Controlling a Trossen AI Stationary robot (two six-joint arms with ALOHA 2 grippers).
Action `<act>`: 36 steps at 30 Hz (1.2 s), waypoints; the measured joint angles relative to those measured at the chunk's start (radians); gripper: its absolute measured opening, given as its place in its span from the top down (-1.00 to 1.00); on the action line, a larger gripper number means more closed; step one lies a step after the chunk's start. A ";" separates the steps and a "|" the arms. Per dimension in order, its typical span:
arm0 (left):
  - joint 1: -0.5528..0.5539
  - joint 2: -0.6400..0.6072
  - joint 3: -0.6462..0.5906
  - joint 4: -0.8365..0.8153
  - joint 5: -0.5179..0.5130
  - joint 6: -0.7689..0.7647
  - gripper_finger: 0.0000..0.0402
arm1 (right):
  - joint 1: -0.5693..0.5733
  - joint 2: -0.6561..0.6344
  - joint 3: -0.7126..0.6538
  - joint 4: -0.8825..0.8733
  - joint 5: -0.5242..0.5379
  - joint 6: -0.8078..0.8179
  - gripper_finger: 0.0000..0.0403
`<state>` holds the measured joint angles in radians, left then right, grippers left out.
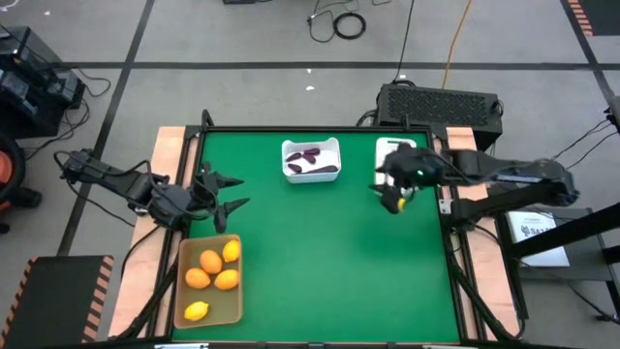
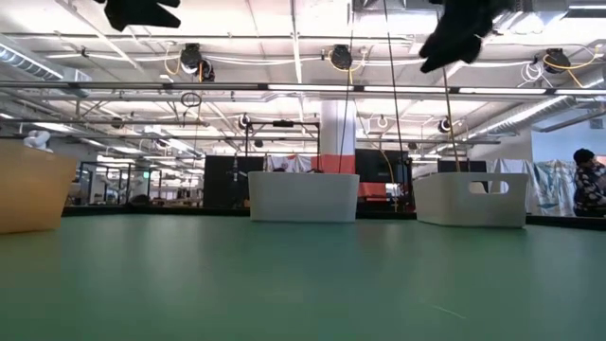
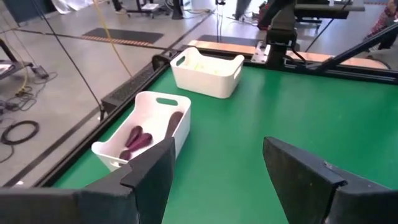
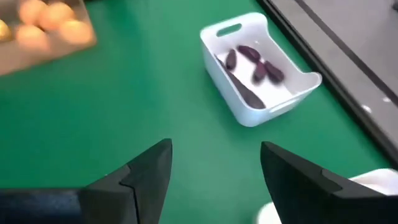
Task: Sort produce into baskets
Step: Return to Home Position
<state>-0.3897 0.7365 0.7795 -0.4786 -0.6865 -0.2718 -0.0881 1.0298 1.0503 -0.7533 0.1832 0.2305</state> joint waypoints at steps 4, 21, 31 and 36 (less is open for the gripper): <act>-0.006 0.001 -0.032 0.037 -0.003 0.006 -0.25 | 0.039 -0.142 -0.193 0.140 0.000 0.055 -0.17; 0.198 -0.156 -0.403 0.337 0.102 0.063 -0.25 | 0.081 -0.381 -0.836 1.081 0.004 0.036 -0.13; 0.446 -0.352 -0.447 0.303 0.309 0.119 -0.25 | -0.039 -0.382 -0.906 1.154 -0.063 -0.014 0.82; 0.486 -0.443 -0.447 0.185 0.319 0.090 -0.25 | -0.119 -0.386 -0.905 1.135 -0.141 -0.047 0.96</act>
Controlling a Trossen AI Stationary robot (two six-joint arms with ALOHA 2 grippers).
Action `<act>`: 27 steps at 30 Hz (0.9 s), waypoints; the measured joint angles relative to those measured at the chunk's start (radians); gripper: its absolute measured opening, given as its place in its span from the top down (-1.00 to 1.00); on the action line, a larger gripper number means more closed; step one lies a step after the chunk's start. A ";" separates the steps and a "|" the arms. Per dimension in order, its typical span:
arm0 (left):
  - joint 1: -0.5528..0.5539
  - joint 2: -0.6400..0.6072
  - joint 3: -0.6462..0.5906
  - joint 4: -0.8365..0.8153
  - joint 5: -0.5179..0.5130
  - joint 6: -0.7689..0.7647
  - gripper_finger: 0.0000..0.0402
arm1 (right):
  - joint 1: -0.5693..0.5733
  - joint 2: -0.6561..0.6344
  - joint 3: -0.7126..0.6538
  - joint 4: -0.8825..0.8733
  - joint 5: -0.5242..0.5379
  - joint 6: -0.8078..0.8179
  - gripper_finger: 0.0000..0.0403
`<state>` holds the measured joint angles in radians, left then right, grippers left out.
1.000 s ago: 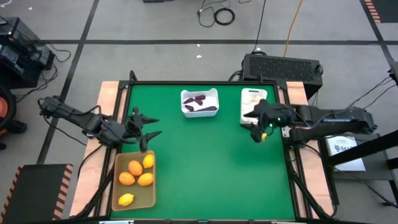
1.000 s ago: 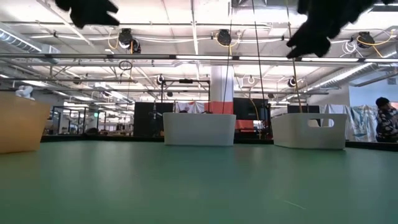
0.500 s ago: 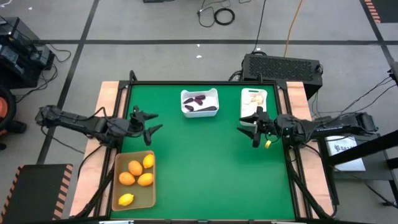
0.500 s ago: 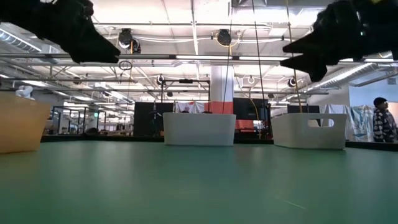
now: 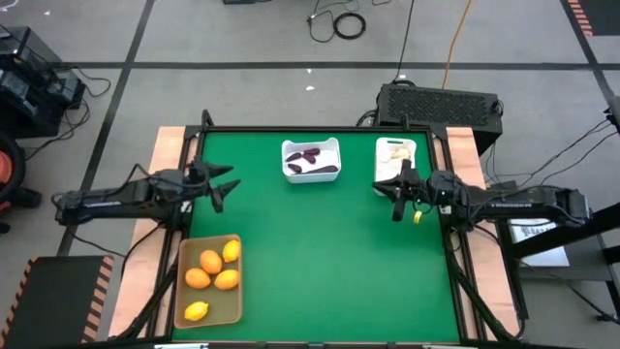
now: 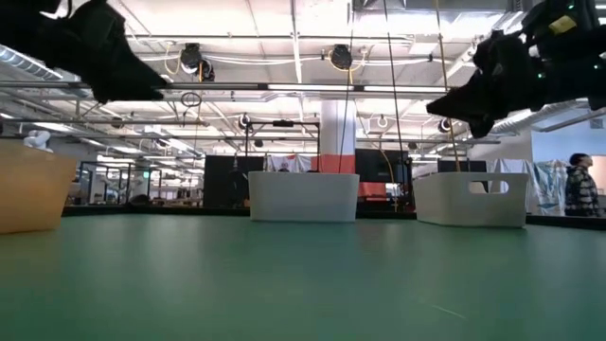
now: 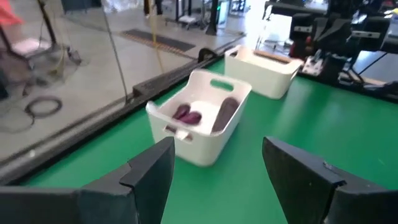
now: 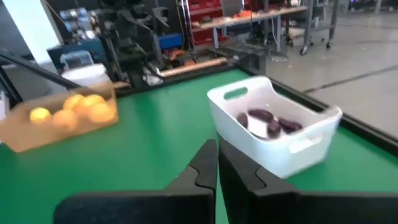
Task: Sort produce into baskets
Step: Return to Home Position
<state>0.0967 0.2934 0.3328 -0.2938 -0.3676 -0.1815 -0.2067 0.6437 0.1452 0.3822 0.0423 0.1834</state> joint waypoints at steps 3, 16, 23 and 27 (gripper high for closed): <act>0.007 -0.057 0.000 -0.076 0.000 -0.050 -0.25 | -0.039 -0.041 0.000 -0.068 -0.018 -0.008 0.99; 0.007 -0.216 -0.056 -0.068 -0.001 -0.085 -0.25 | -0.060 -0.249 -0.057 -0.161 0.012 0.014 1.00; 0.007 -0.226 -0.121 -0.055 0.003 -0.099 -0.25 | -0.060 -0.286 -0.127 -0.131 0.033 0.045 1.00; 0.007 -0.227 -0.139 -0.054 0.011 -0.105 -0.25 | -0.059 -0.300 -0.132 -0.198 0.030 0.064 1.00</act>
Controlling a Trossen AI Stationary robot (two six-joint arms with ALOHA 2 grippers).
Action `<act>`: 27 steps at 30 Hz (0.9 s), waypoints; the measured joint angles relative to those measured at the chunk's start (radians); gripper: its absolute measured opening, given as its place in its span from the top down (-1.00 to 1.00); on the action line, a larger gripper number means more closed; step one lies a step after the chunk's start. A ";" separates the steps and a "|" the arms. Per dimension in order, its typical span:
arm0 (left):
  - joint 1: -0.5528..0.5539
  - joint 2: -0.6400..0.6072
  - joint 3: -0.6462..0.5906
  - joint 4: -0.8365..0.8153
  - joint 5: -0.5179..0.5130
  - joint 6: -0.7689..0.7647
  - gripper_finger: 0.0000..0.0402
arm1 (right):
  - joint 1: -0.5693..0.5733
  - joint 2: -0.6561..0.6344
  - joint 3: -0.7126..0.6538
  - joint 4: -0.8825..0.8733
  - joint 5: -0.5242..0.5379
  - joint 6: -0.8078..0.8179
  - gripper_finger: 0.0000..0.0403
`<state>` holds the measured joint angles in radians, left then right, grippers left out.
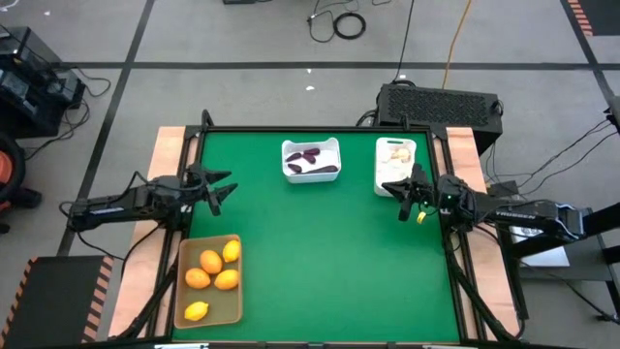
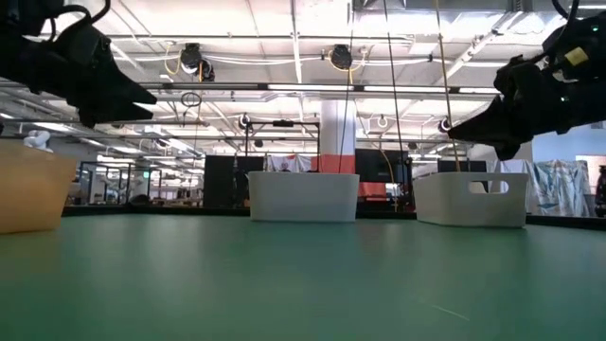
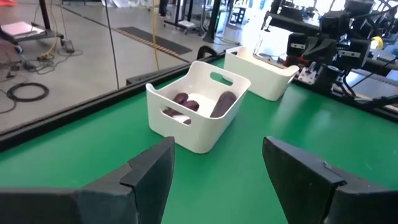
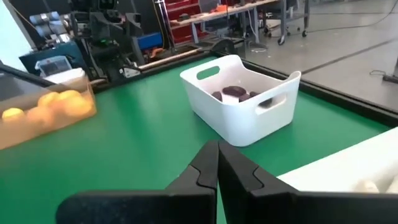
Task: Sort produce into baskets
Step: Return to Home Position
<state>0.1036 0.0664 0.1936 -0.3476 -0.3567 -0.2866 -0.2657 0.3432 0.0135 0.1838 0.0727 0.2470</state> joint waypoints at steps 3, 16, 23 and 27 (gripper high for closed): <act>0.000 0.000 -0.007 -0.002 0.003 -0.022 -0.25 | 0.000 -0.011 0.000 -0.016 0.000 -0.017 1.00; -0.001 0.000 -0.022 -0.015 0.040 -0.048 -0.25 | 0.000 -0.094 0.000 -0.134 0.000 -0.064 1.00; -0.001 0.000 -0.072 0.015 0.036 -0.056 -0.25 | -0.001 -0.124 0.000 -0.131 -0.020 -0.113 1.00; -0.001 0.004 -0.090 0.033 0.036 -0.071 -0.25 | 0.000 -0.125 0.000 -0.149 -0.025 -0.139 1.00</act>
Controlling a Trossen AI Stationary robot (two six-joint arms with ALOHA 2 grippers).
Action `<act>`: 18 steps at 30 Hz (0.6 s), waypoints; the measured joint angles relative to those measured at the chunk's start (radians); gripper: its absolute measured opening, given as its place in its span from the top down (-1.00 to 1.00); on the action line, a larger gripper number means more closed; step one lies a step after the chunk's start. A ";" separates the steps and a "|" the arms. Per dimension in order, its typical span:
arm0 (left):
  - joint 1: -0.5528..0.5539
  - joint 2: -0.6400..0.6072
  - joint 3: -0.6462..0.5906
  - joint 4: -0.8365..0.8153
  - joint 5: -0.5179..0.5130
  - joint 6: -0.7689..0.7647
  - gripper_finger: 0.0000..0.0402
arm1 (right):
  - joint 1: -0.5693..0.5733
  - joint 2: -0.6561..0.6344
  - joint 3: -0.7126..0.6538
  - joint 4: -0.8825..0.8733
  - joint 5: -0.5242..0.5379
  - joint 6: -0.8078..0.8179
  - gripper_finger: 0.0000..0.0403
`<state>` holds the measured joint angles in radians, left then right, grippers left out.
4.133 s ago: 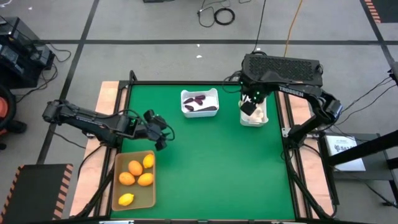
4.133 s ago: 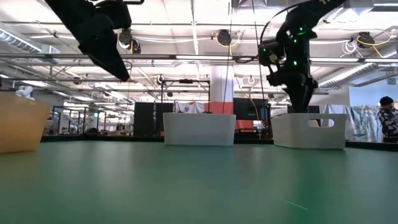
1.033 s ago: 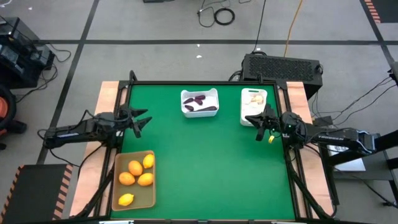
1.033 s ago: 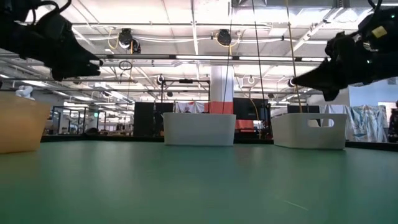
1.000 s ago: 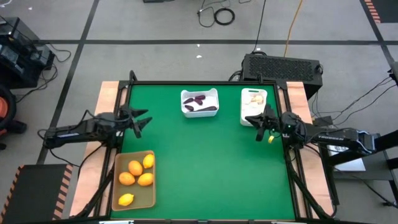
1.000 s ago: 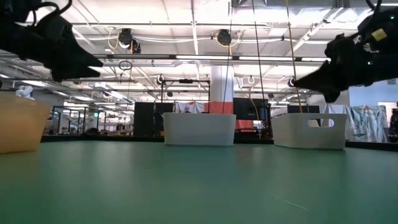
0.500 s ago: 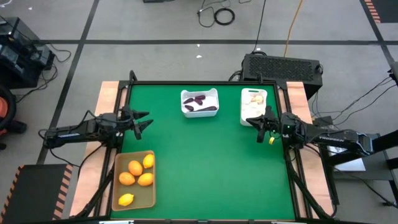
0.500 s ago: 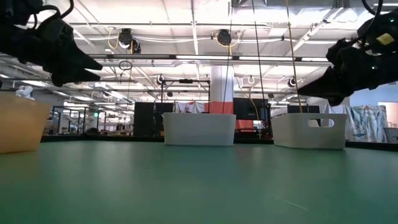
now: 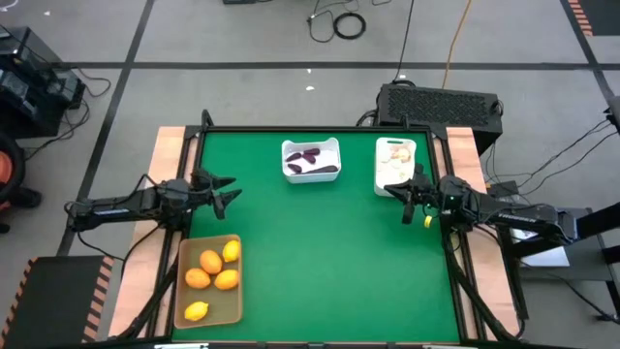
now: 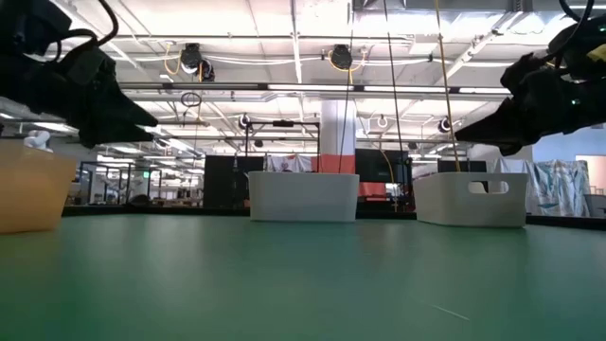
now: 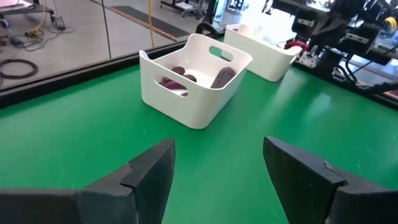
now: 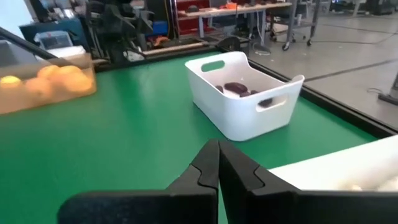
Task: Sort produce into baskets
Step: Return to Home Position
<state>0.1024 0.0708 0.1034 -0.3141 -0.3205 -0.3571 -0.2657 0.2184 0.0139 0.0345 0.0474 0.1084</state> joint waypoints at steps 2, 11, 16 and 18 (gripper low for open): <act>0.000 0.001 0.000 0.001 0.000 0.005 -0.25 | 0.000 0.000 0.000 -0.004 0.003 -0.003 1.00; 0.000 0.001 0.000 0.001 -0.005 0.021 -0.25 | -0.001 0.000 0.000 -0.001 0.004 0.007 1.00; 0.000 0.001 0.000 -0.005 -0.015 0.103 -0.25 | -0.001 0.000 0.000 -0.002 0.004 0.008 1.00; 0.000 0.001 0.000 -0.005 -0.015 0.114 -0.25 | -0.001 0.000 0.000 -0.002 0.004 0.010 1.00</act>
<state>0.1024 0.0715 0.1032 -0.3191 -0.3355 -0.2429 -0.2668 0.2188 0.0139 0.0326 0.0513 0.1181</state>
